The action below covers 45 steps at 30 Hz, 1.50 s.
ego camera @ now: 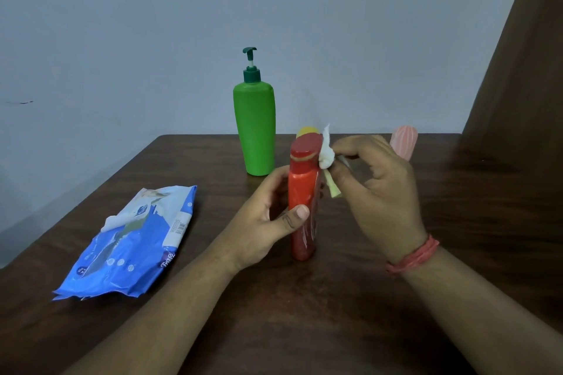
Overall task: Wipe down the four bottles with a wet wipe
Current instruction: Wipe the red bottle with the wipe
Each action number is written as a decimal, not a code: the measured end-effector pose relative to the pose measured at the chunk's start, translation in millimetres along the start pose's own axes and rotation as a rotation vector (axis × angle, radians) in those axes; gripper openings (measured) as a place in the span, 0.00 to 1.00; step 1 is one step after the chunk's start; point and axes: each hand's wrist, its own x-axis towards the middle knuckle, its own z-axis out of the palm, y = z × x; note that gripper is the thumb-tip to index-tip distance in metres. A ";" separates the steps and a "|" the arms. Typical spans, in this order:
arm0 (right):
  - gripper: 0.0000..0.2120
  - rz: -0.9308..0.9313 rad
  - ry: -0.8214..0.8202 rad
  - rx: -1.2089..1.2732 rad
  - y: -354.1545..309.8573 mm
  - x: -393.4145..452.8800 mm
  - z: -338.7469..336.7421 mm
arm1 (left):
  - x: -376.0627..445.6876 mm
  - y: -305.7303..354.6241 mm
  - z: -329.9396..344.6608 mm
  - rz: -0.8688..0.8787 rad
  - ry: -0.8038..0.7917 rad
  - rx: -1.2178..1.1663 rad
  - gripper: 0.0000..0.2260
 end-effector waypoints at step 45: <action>0.07 -0.074 -0.128 -0.220 24.8 -1.9 6.8 | 9.3 -16.7 -1.0 -0.117 0.184 -0.183 0.17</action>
